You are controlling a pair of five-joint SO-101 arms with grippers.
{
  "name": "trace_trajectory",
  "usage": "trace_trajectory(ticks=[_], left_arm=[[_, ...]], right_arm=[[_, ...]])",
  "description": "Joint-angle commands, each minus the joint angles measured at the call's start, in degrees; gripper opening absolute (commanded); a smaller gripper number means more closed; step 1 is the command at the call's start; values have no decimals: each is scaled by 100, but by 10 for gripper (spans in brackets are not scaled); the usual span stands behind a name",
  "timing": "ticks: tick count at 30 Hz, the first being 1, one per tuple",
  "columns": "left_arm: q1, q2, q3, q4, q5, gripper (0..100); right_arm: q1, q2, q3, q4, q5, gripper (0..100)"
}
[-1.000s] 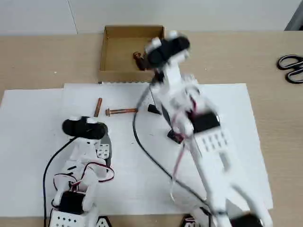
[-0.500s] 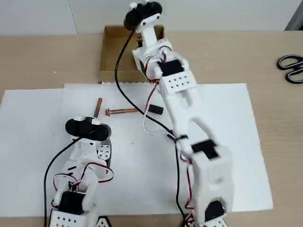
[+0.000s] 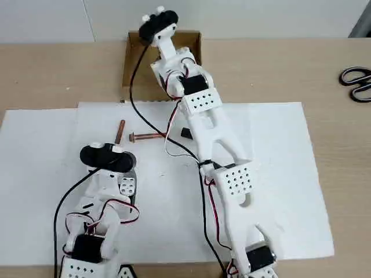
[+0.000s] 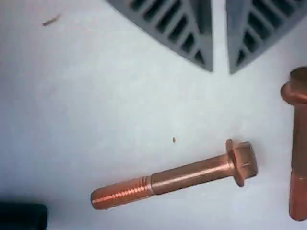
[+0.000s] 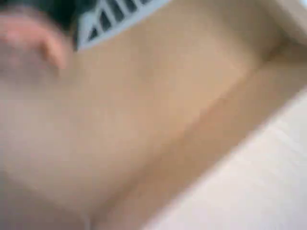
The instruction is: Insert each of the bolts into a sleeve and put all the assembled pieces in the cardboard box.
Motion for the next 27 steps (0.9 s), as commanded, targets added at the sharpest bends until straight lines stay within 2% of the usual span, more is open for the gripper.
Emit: trace_trajectory(ticks=[1, 6, 14, 21, 27], left_arm=[[-26, -62, -40, -18, -18, 7], [-26, -62, -40, -18, -18, 7], [-26, -62, -40, -18, -18, 7], [-26, -62, -40, -18, -18, 7], [-35, -62, -40, -26, -18, 7]], right_arm=[[-40, -75, -668, 462, 62, 242], [-31, -84, -1486, 1402, 62, 242], [-31, -92, -2690, 3943, -70, 242], [-22, -620, -2629, 5095, -659, 241], [-13, -646, -2629, 5262, -1046, 241]])
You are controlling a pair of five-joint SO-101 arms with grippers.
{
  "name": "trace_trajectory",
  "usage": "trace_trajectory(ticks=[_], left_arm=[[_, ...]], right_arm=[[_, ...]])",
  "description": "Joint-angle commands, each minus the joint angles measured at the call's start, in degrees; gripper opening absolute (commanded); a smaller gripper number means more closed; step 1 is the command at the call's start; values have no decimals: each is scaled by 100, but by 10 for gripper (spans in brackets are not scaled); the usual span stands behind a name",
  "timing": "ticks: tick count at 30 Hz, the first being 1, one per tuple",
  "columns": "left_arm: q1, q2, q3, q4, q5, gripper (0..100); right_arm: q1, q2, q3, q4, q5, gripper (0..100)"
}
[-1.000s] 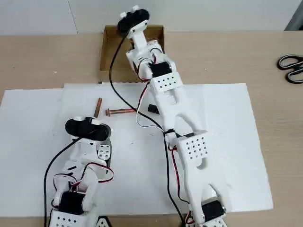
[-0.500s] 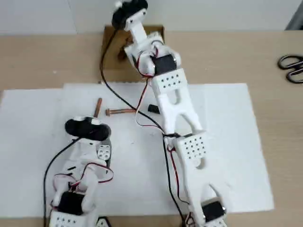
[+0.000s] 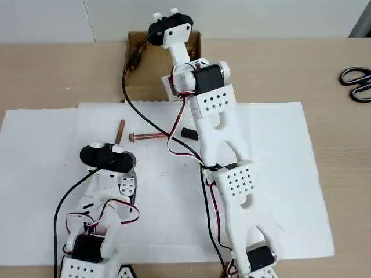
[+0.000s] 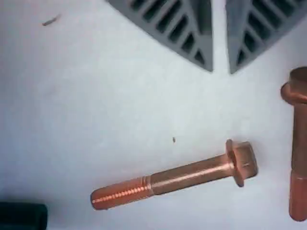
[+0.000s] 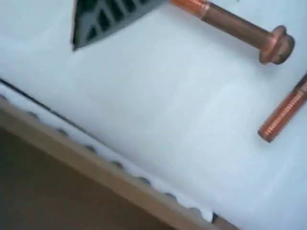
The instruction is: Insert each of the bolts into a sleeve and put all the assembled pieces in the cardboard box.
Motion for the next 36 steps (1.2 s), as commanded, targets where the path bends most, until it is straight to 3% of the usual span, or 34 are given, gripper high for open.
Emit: trace_trajectory(ticks=[1, 4, 10, 16, 27, 36], left_arm=[[-35, -62, -40, -26, -18, 7], [-35, -62, -40, -26, -18, 7], [-273, -62, -40, -35, -18, 7], [-273, -62, -40, -35, -18, 7], [-281, -62, -40, -35, -18, 7], [-299, -62, -40, -26, -18, 7]], right_arm=[[-31, -391, -202, 136, -158, 241], [-48, -391, -193, 163, -158, 224], [-48, -541, 378, 189, 193, 3], [-22, -1473, 1336, 189, 264, 79], [-13, -4330, 5855, 136, 334, 89], [136, -4602, 7024, 127, 1486, 89]])
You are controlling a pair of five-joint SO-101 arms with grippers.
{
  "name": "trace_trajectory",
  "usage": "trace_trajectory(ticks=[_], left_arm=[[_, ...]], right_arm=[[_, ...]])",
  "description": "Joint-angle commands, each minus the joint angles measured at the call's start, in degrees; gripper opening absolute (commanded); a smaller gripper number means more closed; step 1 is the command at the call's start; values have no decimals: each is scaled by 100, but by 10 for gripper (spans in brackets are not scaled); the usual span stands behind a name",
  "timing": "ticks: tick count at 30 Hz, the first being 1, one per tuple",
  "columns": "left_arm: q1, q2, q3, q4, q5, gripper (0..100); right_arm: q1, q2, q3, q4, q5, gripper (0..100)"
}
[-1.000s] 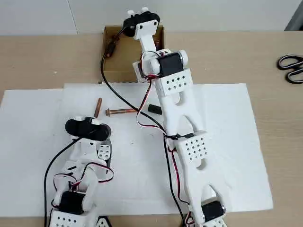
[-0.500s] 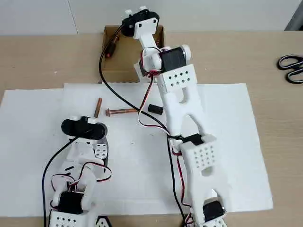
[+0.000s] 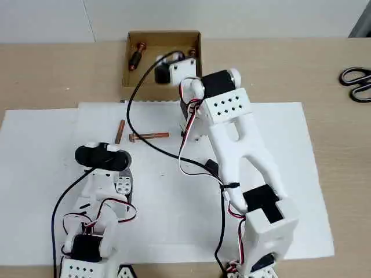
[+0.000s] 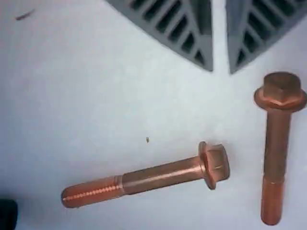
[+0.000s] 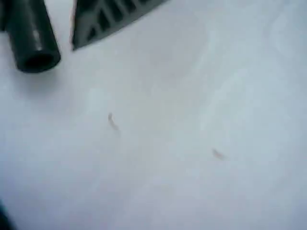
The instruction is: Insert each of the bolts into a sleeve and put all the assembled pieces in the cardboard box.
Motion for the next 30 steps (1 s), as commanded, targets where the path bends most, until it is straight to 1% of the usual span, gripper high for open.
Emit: trace_trajectory(ticks=[1, 4, 9, 11, 13, 15, 18, 23, 30], left_arm=[[-35, -62, -40, -18, 0, 7], [-44, -62, -40, -18, 0, 7], [-44, -62, -40, -18, 0, 7], [-44, -62, -40, -18, 0, 7], [-44, -62, -40, -18, 0, 7], [-44, -62, -40, -18, 0, 7], [-44, -62, -40, -18, 0, 7], [-44, -62, -40, -18, 0, 7], [-53, -62, -40, -9, -9, 7]], right_arm=[[127, -330, 158, 57, 598, 89], [171, -330, 352, -163, 1345, 90], [303, -295, 642, -1068, 2066, 91], [312, -180, 659, -1253, 2312, 116], [295, -40, 659, -1332, 2470, 166], [286, 101, 659, -1455, 2620, 196], [286, 286, 659, -1622, 2857, 195], [277, 602, 659, -1851, 2910, 197], [259, 1103, 659, -2229, 3376, 197]])
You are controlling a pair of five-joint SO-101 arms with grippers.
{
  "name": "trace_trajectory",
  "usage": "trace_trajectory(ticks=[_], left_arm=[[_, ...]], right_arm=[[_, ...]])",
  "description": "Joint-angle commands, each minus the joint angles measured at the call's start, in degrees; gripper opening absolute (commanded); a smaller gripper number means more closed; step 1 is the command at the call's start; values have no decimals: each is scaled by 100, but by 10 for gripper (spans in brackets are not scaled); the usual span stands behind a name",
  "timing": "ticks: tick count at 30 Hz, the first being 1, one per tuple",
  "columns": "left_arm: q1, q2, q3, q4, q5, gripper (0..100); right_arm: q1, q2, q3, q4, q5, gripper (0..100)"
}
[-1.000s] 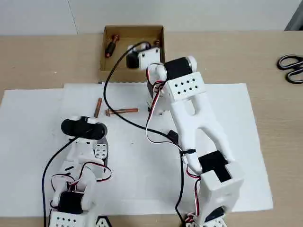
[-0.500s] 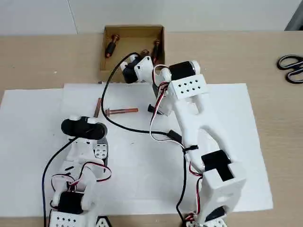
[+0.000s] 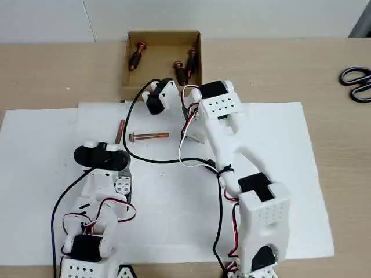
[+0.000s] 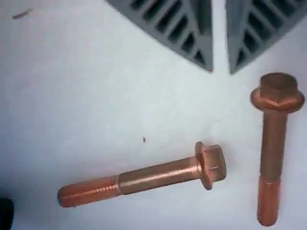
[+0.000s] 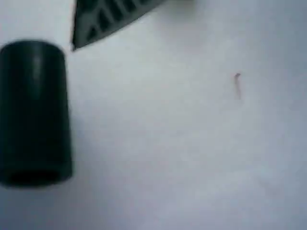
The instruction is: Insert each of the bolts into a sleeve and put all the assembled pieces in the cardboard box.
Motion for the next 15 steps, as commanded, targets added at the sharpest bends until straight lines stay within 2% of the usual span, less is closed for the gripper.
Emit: trace_trajectory(ticks=[1, 15], left_arm=[[-18, -62, -40, -9, -18, 7], [-18, -62, -40, -9, -18, 7]], right_arm=[[13, 92, -18, -215, 220, 197], [-136, 505, -18, -840, 264, 197]])
